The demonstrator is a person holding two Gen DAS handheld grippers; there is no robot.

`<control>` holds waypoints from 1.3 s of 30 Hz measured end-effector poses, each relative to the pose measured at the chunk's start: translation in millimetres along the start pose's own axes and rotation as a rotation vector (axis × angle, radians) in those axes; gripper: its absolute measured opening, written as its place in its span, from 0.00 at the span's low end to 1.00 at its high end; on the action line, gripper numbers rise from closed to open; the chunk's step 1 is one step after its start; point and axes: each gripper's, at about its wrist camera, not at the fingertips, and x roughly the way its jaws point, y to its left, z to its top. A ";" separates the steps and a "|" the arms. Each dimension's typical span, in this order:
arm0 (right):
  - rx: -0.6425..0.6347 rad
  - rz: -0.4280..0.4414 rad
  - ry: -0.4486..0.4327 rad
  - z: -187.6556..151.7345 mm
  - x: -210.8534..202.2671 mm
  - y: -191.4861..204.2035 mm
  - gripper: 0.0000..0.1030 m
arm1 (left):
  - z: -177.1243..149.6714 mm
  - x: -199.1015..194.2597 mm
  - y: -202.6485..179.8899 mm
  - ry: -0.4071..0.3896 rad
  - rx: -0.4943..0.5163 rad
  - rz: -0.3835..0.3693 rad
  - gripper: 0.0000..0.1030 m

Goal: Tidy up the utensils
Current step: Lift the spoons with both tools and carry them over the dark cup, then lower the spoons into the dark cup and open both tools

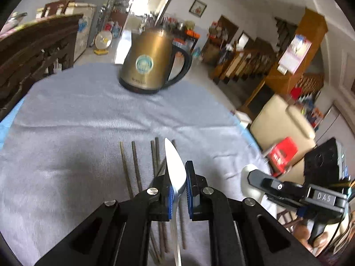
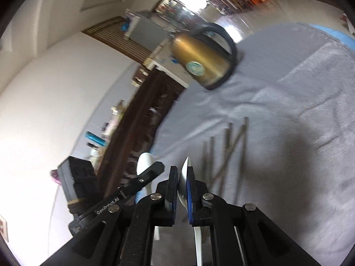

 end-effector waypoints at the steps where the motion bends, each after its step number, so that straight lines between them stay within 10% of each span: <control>1: -0.003 0.026 -0.018 -4.5 -3.7 7.7 0.08 | -2.1 -8.7 -3.8 -0.025 -0.007 -0.010 0.10; 17: -0.132 0.016 -0.255 -81.3 -40.8 43.3 0.08 | -86.1 -61.4 -57.4 -0.301 -0.020 0.069 0.10; 39: -0.167 -0.019 -0.254 -118.8 -85.1 43.0 0.09 | -129.6 -70.6 -58.1 -0.287 -0.048 0.144 0.10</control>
